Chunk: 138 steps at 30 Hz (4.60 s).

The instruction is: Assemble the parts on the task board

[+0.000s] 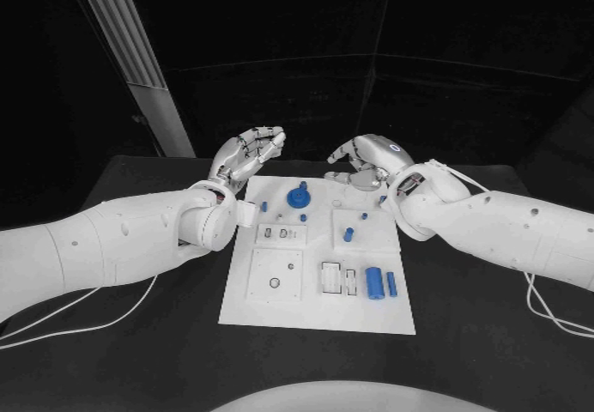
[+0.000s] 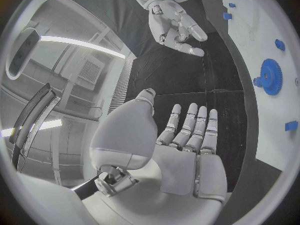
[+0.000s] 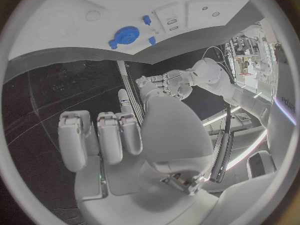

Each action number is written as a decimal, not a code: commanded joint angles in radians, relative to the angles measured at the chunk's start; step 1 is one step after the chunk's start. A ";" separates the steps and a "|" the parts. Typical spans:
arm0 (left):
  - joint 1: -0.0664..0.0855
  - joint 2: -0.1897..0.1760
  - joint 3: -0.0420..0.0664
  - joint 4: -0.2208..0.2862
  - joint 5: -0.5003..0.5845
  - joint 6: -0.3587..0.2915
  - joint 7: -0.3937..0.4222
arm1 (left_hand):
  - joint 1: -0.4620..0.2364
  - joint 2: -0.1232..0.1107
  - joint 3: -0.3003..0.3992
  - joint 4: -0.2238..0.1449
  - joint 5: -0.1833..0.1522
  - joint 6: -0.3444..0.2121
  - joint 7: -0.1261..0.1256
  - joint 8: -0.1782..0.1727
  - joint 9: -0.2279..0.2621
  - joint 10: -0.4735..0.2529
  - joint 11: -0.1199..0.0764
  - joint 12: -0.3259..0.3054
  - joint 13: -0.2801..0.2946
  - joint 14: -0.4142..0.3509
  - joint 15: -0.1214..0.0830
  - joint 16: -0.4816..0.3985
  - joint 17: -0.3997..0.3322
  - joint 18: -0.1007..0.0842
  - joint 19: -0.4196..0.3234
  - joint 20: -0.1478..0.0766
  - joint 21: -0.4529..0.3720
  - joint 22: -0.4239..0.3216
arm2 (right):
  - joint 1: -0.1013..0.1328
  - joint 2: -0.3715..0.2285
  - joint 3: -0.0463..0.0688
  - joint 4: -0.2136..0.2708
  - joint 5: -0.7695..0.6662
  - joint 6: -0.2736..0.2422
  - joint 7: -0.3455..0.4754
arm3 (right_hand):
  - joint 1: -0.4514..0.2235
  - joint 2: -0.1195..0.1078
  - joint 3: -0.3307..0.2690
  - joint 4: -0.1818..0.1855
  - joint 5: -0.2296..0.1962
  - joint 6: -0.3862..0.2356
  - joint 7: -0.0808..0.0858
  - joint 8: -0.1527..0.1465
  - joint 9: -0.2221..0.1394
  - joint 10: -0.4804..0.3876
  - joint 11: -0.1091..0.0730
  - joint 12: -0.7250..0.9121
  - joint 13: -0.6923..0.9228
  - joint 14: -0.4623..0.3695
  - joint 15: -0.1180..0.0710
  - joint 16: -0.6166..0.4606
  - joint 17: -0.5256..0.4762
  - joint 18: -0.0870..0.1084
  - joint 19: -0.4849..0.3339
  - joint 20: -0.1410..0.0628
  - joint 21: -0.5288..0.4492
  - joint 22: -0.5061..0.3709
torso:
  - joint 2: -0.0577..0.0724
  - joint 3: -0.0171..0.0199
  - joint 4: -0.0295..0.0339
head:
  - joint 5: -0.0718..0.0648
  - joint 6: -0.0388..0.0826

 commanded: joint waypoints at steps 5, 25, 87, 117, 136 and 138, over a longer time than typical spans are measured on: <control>0.000 0.003 0.001 -0.007 -0.005 0.009 0.275 | 0.000 0.008 -0.005 0.002 0.006 -0.002 0.148 0.006 -0.001 -0.007 0.002 0.006 0.001 0.003 0.004 0.004 0.001 0.020 -0.008 -0.001 0.003 -0.001 | 0.006 -0.090 -0.002 0.018 0.181 0.036 0.051 | -0.013 0.006 -0.005 0.014 0.005 -0.014 -0.001 -0.017 -0.007 0.104 0.002 0.003 0.263 0.104 -0.007 0.002 0.263 -0.008 0.105 -0.006 0.003 0.264 | -0.003 0.0011 -0.0080 | -0.024 0.006; -0.008 -0.006 0.001 -0.007 -0.005 0.012 0.274 | 0.000 0.008 -0.005 0.002 0.006 -0.003 0.148 0.006 -0.001 -0.007 0.002 0.007 0.001 0.003 0.004 0.004 0.001 0.020 -0.009 -0.001 0.003 -0.002 | -0.049 -0.180 -0.004 -0.019 0.148 0.086 0.014 | 0.033 -0.016 -0.035 0.009 -0.059 -0.055 -0.033 -0.055 -0.020 0.104 -0.026 0.003 0.263 0.104 -0.029 0.002 0.263 -0.008 0.105 -0.026 0.003 0.264 | -0.001 0.0007 -0.0046 | -0.076 0.012; -0.009 -0.012 0.001 -0.003 -0.005 0.013 0.271 | 0.001 0.012 -0.007 0.002 0.008 -0.004 0.148 0.006 -0.001 -0.008 0.002 0.008 0.001 0.003 0.004 0.004 0.001 0.021 -0.010 -0.001 0.003 -0.002 | -0.088 -0.086 -0.004 -0.123 0.023 0.221 -0.177 | 0.122 0.007 -0.005 -0.005 -0.037 -0.054 -0.079 -0.046 -0.017 0.104 -0.072 0.003 0.263 0.104 -0.068 0.002 0.263 -0.008 0.105 -0.065 0.003 0.264 | -0.002 -0.0007 -0.0017 | -0.071 0.002; -0.009 -0.016 0.001 0.001 -0.005 0.013 0.271 | 0.002 0.014 -0.007 0.002 0.010 -0.004 0.148 0.007 -0.001 -0.008 0.002 0.009 0.001 0.003 0.004 0.004 0.001 0.021 -0.011 0.000 0.003 -0.003 | -0.089 -0.075 -0.004 -0.129 -0.012 0.186 -0.195 | 0.137 0.069 0.022 -0.018 -0.039 0.073 -0.070 -0.006 -0.004 0.104 -0.062 0.003 0.263 0.104 -0.060 0.002 0.263 -0.008 0.105 -0.060 0.003 0.264 | -0.001 -0.0002 -0.0021 | -0.065 -0.001; -0.010 -0.007 0.001 -0.010 -0.005 0.014 0.269 | 0.003 0.015 -0.008 0.002 0.012 -0.003 0.148 0.007 -0.001 -0.008 0.002 0.010 0.001 0.003 0.004 0.004 0.001 0.021 -0.011 0.000 0.004 -0.003 | -0.054 -0.119 -0.001 0.031 -0.011 0.036 -0.138 | 0.143 0.068 0.018 -0.035 -0.040 0.130 -0.062 0.002 -0.001 0.104 -0.055 0.003 0.263 0.104 -0.056 0.002 0.263 -0.008 0.105 -0.058 0.003 0.264 | -0.007 -0.0048 -0.0009 | -0.038 -0.012; -0.010 -0.005 0.001 -0.013 -0.005 0.014 0.268 | 0.003 0.015 -0.008 0.002 0.012 -0.003 0.148 0.007 -0.001 -0.008 0.002 0.010 0.001 0.003 0.004 0.004 0.001 0.021 -0.011 0.000 0.004 -0.003 | -0.043 -0.114 -0.001 0.063 -0.010 0.066 -0.155 | 0.140 0.067 0.015 -0.033 -0.042 0.134 -0.060 0.001 -0.002 0.104 -0.054 0.003 0.263 0.104 -0.055 0.002 0.263 -0.008 0.105 -0.057 0.003 0.264 | -0.007 -0.0044 -0.0019 | -0.033 -0.013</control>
